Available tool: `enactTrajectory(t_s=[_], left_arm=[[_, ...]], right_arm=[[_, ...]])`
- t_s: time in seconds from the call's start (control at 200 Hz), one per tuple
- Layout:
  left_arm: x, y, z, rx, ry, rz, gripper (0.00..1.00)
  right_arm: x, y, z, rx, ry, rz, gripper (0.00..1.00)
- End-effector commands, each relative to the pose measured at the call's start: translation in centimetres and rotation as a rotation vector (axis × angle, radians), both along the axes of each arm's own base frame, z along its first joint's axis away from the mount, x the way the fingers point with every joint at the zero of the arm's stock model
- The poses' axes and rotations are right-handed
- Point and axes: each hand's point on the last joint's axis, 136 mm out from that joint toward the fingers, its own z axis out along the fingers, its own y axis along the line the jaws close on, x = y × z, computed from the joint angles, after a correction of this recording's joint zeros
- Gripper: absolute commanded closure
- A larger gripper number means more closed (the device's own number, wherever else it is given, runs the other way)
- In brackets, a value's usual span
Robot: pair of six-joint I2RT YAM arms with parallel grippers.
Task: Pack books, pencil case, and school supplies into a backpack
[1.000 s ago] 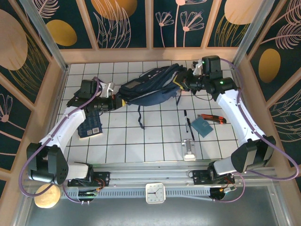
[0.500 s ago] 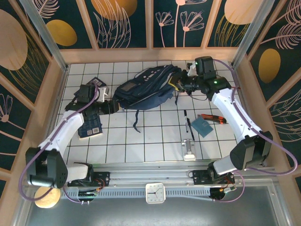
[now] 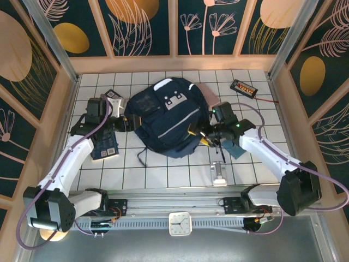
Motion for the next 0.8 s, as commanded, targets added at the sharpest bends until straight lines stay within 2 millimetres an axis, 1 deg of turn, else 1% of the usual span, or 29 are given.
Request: enactTrajectory(t_s=[0.0,0.09,0.14,0.23,0.315,0.32,0.335,0.395,0.485,0.515,0.575,0.691,0.796], left_arm=[[0.6,-2.0,0.6,0.03,-0.05,-0.061,0.2],[0.6,-3.6,0.3,0.031,-0.054,-0.095,0.2],[0.7,-4.4,0.2,0.018,-0.056,-0.103,0.2],[1.0,-5.2,-0.2,0.013,-0.053,-0.104,0.2],[1.1,-5.9,-1.0,0.012,-0.028,-0.113,0.2],[1.3,-6.0,-0.4,0.009,-0.041,-0.115,0.2],[1.6,-6.2,0.0,0.004,-0.049,-0.117,0.2],[1.8,-6.8,0.1,0.003,-0.046,-0.13,0.2],[1.8,-8.3,-0.2,0.014,-0.036,-0.168,0.2],[1.7,-8.8,-0.4,0.024,-0.029,-0.181,0.2],[1.7,-9.8,-1.0,0.045,-0.018,-0.204,0.2],[1.9,-11.1,-1.8,0.048,-0.003,-0.222,0.2],[2.5,-11.9,-2.7,0.054,0.015,-0.231,0.2]], right_arm=[[-1.1,-3.0,0.1,-0.111,-0.024,-0.058,0.23],[-0.9,-4.5,0.9,-0.146,-0.036,-0.107,0.22],[-0.2,-5.0,1.3,-0.15,-0.047,-0.136,0.22],[1.5,-5.0,1.5,-0.146,-0.071,-0.153,0.22],[2.9,-4.9,0.4,-0.163,-0.058,-0.153,0.23],[2.9,-4.9,0.3,-0.165,-0.057,-0.152,0.23],[3.2,-4.9,0.2,-0.169,-0.058,-0.15,0.23],[4.2,-5.1,-0.9,-0.186,-0.062,-0.142,0.24],[5.5,-6.7,-3.1,-0.215,-0.047,-0.152,0.27],[6.1,-7.0,-3.4,-0.21,-0.056,-0.15,0.28],[7.6,-7.2,-3.6,-0.197,-0.088,-0.145,0.31],[10.5,-6.5,-3.5,-0.213,-0.123,-0.089,0.35],[12.0,-5.7,-4.6,-0.243,-0.099,-0.037,0.41]])
